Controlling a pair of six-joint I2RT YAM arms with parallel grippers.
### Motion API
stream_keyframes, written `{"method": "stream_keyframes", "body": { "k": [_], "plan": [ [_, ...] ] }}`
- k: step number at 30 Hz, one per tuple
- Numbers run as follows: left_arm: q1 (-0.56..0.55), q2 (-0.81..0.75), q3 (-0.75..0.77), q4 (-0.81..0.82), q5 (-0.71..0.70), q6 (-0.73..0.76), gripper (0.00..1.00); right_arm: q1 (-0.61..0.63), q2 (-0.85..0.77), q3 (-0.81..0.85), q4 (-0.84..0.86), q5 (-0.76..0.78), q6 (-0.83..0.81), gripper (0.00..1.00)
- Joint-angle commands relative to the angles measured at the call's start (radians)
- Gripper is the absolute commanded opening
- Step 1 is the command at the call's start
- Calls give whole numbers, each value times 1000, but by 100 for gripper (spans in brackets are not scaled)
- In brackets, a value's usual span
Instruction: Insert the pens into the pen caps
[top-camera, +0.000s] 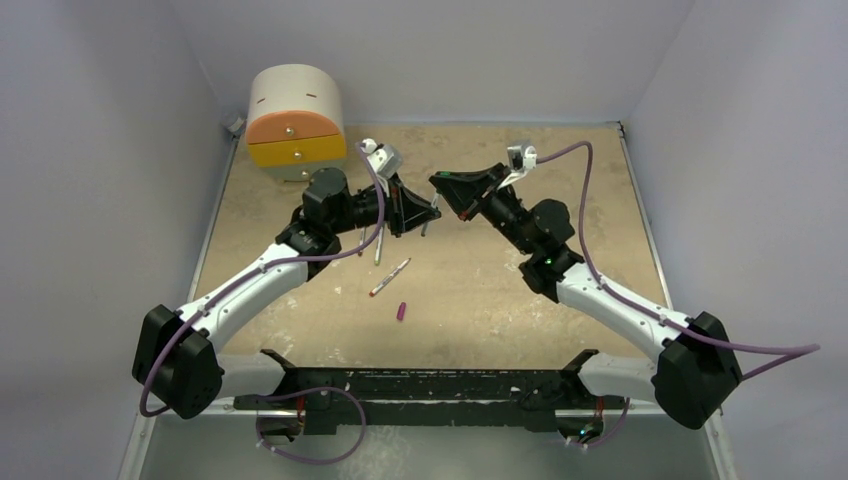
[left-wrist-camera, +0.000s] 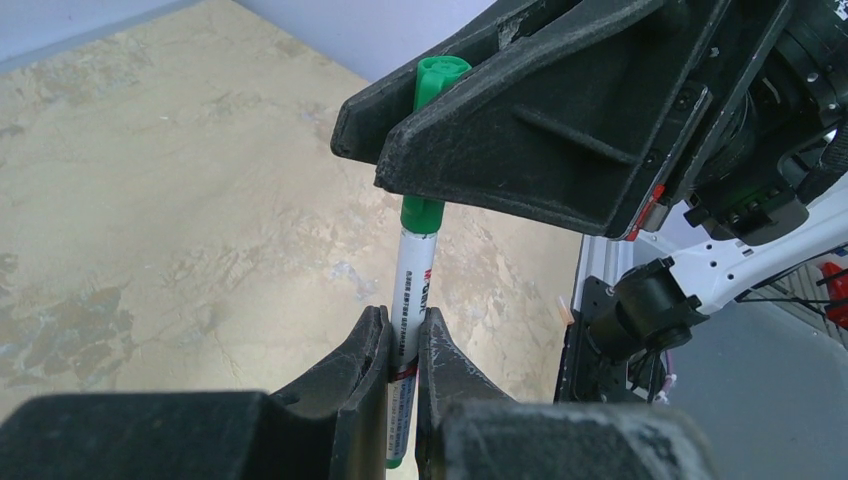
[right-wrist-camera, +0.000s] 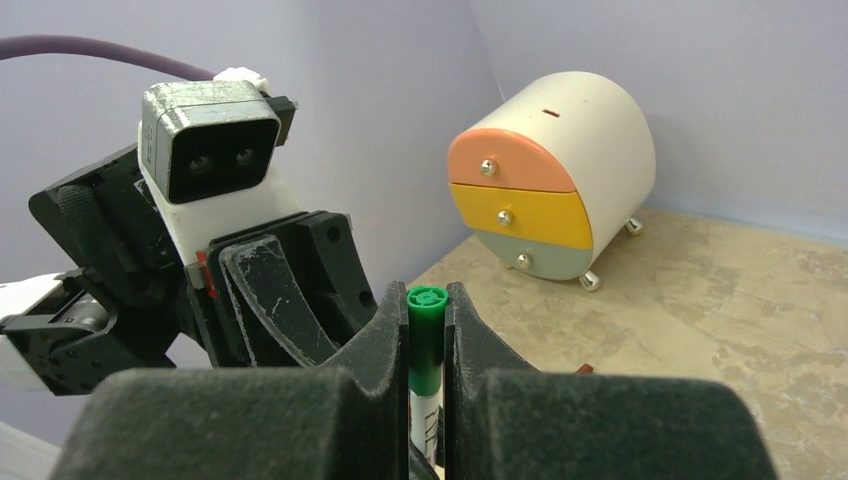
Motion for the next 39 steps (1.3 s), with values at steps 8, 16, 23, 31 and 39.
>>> {"method": "stream_keyframes", "body": {
  "k": [8, 16, 23, 31, 39],
  "plan": [
    [23, -22, 174, 252, -247, -17, 0, 127, 44, -123, -129, -159, 56, 0],
    [25, -14, 187, 266, -264, -24, 0, 151, 72, -147, -115, -148, 68, 0],
    [25, -7, 223, 260, -273, -12, 0, 174, 111, -173, -82, -141, 90, 0],
    [25, -18, 204, 237, -265, 2, 0, 175, 72, -157, -119, -122, 68, 0],
    [25, -38, 169, 160, -168, 36, 0, 174, -22, -74, -237, -94, 6, 0]
  ]
}}
